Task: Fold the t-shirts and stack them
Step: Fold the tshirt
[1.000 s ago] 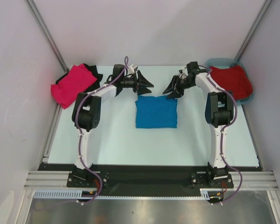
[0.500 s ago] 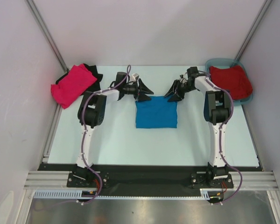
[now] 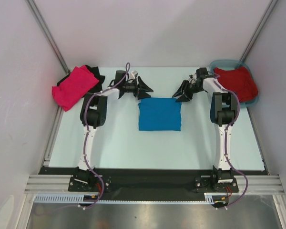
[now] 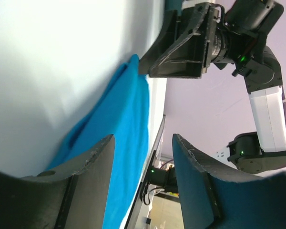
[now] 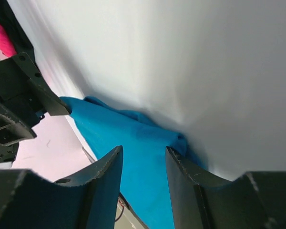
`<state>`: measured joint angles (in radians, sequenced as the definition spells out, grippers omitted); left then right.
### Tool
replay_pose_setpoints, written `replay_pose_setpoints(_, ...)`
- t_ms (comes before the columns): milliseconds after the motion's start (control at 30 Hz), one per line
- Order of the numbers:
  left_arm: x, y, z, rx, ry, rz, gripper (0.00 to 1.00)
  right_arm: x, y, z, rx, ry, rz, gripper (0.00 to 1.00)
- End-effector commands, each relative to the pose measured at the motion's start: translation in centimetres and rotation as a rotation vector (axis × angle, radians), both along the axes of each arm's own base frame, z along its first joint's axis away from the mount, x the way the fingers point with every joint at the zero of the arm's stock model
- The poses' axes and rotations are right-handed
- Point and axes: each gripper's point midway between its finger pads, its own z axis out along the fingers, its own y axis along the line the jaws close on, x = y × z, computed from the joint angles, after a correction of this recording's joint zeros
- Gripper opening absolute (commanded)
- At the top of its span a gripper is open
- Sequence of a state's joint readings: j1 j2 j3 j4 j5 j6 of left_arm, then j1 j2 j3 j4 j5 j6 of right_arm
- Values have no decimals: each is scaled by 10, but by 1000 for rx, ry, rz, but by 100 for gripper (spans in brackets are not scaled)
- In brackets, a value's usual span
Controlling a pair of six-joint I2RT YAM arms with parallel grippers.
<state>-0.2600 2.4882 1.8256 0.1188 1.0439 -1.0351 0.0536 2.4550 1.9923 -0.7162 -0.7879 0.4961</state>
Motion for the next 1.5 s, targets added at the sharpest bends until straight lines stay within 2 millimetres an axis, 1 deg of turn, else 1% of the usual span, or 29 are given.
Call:
replay_pose_setpoints(0,8,11,-13,28,-20,14,57,16,-14,-10,-46,-43,-19,47)
replay_pose_setpoints(100,8,13,-15,39,-20,15,57,17,-17,-13,-52,-40,-22,47)
replay_pose_setpoints(200,11,13,-4,41,-52,19,56,21,-17,-6,-55,-66,-26,47)
replay_pose_setpoints(267,14,12,7,35,-78,19,56,23,-18,4,-56,-83,-32,47)
replay_pose_setpoints(300,13,12,7,41,-74,20,56,25,-18,9,-54,-94,-34,47)
replay_pose_setpoints(333,15,14,4,60,-91,23,56,25,-18,13,-54,-101,-36,47)
replay_pose_setpoints(367,15,15,1,75,-84,23,56,27,-19,24,-53,-125,-41,47)
replay_pose_setpoints(400,14,18,-3,101,-56,25,56,28,-19,30,-56,-136,-43,47)
replay_pose_setpoints(433,16,21,-8,131,-81,30,56,28,-18,35,-56,-149,-41,47)
replay_pose_setpoints(467,16,23,-9,144,-83,29,56,30,-20,48,-57,-179,-43,47)
replay_pose_setpoints(567,20,30,3,160,-123,41,56,29,-21,65,-57,-205,-44,47)
replay_pose_setpoints(600,25,30,13,154,-151,46,55,28,-22,74,-63,-219,-41,47)
replay_pose_setpoints(667,36,35,24,157,-181,68,55,26,-25,78,-82,-223,-43,47)
replay_pose_setpoints(700,39,38,25,163,-187,76,56,23,-29,79,-104,-220,-45,47)
replay_pose_setpoints(800,49,52,27,222,-191,112,54,17,-38,76,-163,-205,-48,47)
replay_pose_setpoints(833,49,56,26,260,-220,107,54,15,-41,73,-180,-204,-42,47)
replay_pose_setpoints(933,42,68,28,338,-214,126,55,7,-49,64,-231,-170,-33,47)
replay_pose_setpoints(1000,31,73,29,368,-194,123,55,1,-53,58,-259,-147,-27,47)
replay_pose_setpoints(1033,29,76,27,398,-201,124,56,-1,-54,54,-274,-139,-26,47)
replay_pose_setpoints(1067,20,78,21,417,-173,115,56,-2,-57,51,-287,-139,-22,47)
replay_pose_setpoints(1133,16,83,26,448,-195,114,56,-7,-58,45,-303,-121,-12,47)
replay_pose_setpoints(1167,11,84,22,461,-179,107,57,-10,-60,42,-311,-112,-9,47)
replay_pose_setpoints(1233,7,86,24,476,-178,111,57,-13,-60,38,-318,-107,-3,47)
replay_pose_setpoints(1267,2,88,16,480,-164,109,57,-15,-60,35,-323,-99,-1,47)
replay_pose_setpoints(1300,-1,89,19,482,-167,114,57,-17,-59,33,-329,-96,2,47)
replay_pose_setpoints(1367,-5,89,16,479,-174,119,57,-18,-58,30,-330,-90,6,47)
replay_pose_setpoints(1400,-16,89,2,477,-137,110,57,-20,-57,26,-328,-84,9,47)
replay_pose_setpoints(1433,-20,87,6,459,-129,120,57,-21,-57,25,-325,-84,10,47)
replay_pose_setpoints(1467,-27,85,-3,430,-124,113,57,-21,-55,23,-317,-83,12,47)
